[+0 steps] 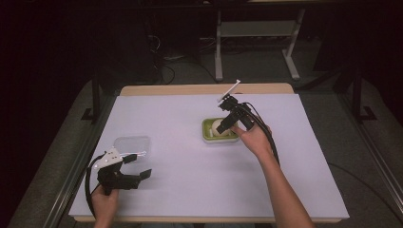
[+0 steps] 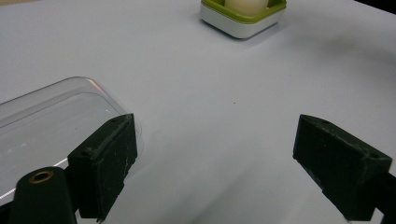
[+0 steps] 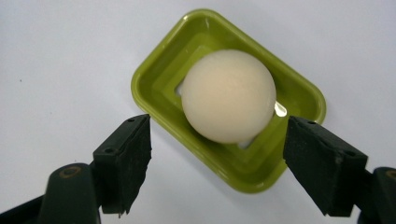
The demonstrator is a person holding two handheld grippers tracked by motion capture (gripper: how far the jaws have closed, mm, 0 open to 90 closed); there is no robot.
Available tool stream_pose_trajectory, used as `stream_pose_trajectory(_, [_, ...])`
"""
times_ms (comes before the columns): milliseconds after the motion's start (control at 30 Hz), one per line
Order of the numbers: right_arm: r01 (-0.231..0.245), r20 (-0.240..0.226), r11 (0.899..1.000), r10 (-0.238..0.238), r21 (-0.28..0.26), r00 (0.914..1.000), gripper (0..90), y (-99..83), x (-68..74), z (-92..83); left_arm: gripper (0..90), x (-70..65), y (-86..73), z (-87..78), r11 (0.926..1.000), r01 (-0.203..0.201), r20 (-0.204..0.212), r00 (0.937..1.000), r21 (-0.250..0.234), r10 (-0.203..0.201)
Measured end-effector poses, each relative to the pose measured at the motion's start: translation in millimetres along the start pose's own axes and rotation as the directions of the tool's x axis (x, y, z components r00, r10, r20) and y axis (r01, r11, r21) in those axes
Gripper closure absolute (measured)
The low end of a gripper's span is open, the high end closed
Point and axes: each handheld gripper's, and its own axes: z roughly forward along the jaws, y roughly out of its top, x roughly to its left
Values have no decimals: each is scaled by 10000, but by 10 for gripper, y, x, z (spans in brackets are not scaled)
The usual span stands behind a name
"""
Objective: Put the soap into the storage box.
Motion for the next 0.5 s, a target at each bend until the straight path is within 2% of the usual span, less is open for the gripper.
stream_pose_trajectory(300, [-399, -177, 9991, 396, -129, 9991, 228, -220, -82, -69, 129, -5, 2, 5, 10000, -12, 11, 10000, 4, 12])
stream_pose_trajectory(500, [-487, -221, 9985, 482, -257, 9986, 229, -340, -119, -109, 129, -9, 2, 7, 10000, -18, -18, 10000, 23, 18])
